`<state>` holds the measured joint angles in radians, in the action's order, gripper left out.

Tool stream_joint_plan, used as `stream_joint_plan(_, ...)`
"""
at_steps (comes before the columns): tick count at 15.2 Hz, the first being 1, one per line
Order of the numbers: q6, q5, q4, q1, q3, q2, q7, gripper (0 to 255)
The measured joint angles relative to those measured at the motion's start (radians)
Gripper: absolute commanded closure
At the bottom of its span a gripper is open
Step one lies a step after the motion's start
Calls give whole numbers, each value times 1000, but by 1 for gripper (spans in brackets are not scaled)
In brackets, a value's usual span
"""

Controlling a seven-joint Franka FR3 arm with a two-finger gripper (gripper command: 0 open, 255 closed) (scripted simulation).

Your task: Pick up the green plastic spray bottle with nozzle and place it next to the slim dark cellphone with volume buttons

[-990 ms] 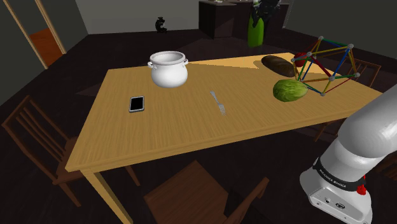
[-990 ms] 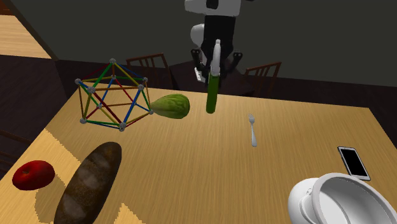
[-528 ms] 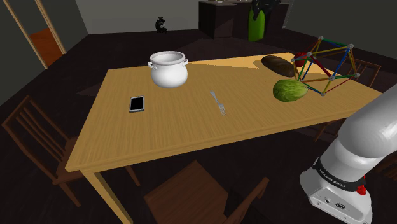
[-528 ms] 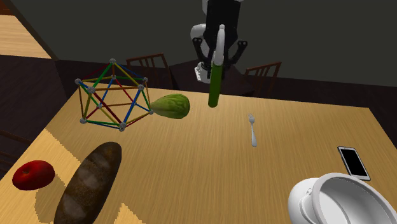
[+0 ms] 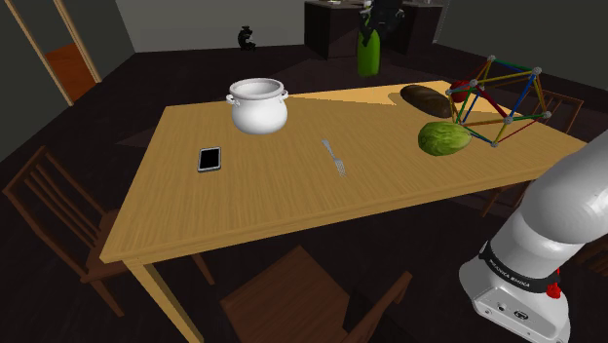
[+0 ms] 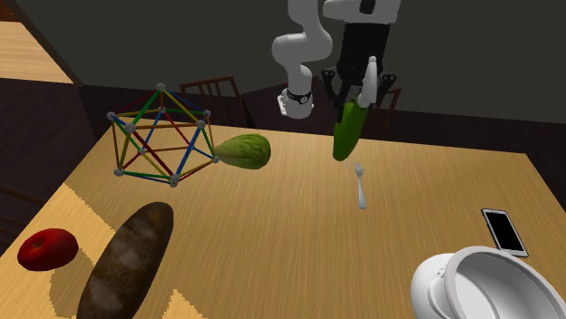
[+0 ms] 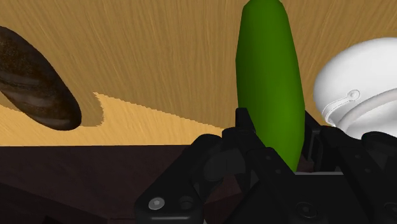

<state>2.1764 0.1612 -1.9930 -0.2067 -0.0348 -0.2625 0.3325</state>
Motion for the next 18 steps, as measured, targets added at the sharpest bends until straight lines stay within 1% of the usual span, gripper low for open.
stream_joint_plan(4, 26, 33, -33, 25, 69, 10, 114, 255)
stream_joint_plan(11, 64, 97, -46, 68, 181, 70, 311, 255)
stream_joint_plan(15, 81, 148, -24, 94, 241, 135, 429, 255)
stream_joint_plan(18, 78, 189, 8, 117, 284, 188, 518, 255)
